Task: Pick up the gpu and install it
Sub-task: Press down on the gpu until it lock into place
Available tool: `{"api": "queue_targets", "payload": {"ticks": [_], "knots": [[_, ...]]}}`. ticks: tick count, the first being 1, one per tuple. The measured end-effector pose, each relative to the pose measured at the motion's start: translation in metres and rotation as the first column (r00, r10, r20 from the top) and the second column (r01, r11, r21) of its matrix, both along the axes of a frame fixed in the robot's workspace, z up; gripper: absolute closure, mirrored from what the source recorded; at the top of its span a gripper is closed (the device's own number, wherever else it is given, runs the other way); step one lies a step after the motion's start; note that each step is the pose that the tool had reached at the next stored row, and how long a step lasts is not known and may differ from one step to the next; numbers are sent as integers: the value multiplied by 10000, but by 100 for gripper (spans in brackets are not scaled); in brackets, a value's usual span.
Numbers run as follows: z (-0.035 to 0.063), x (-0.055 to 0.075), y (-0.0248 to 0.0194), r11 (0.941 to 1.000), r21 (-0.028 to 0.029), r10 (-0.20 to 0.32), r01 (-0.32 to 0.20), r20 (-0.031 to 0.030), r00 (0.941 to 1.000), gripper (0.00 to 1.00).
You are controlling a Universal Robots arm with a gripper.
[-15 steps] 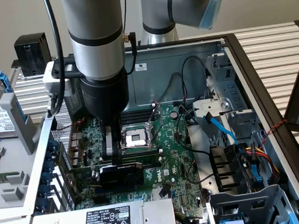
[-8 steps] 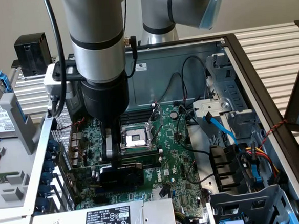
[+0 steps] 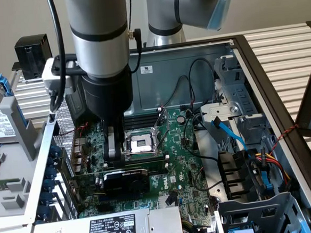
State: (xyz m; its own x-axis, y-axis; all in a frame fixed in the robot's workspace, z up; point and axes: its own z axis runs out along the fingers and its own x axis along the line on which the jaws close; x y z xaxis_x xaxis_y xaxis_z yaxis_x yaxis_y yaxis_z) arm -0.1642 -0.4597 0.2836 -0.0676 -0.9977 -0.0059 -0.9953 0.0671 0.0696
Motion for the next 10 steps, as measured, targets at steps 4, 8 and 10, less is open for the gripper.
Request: {"api": "queue_targets", "payload": {"ticks": [4, 8, 10], "knots": [[185, -2, 0, 10000, -1, 2, -2, -10, 10000, 89], [305, -7, 0, 10000, 0, 4, -4, -14, 10000, 89], [306, -7, -1, 10000, 27, 3, -3, -15, 10000, 89]]}}
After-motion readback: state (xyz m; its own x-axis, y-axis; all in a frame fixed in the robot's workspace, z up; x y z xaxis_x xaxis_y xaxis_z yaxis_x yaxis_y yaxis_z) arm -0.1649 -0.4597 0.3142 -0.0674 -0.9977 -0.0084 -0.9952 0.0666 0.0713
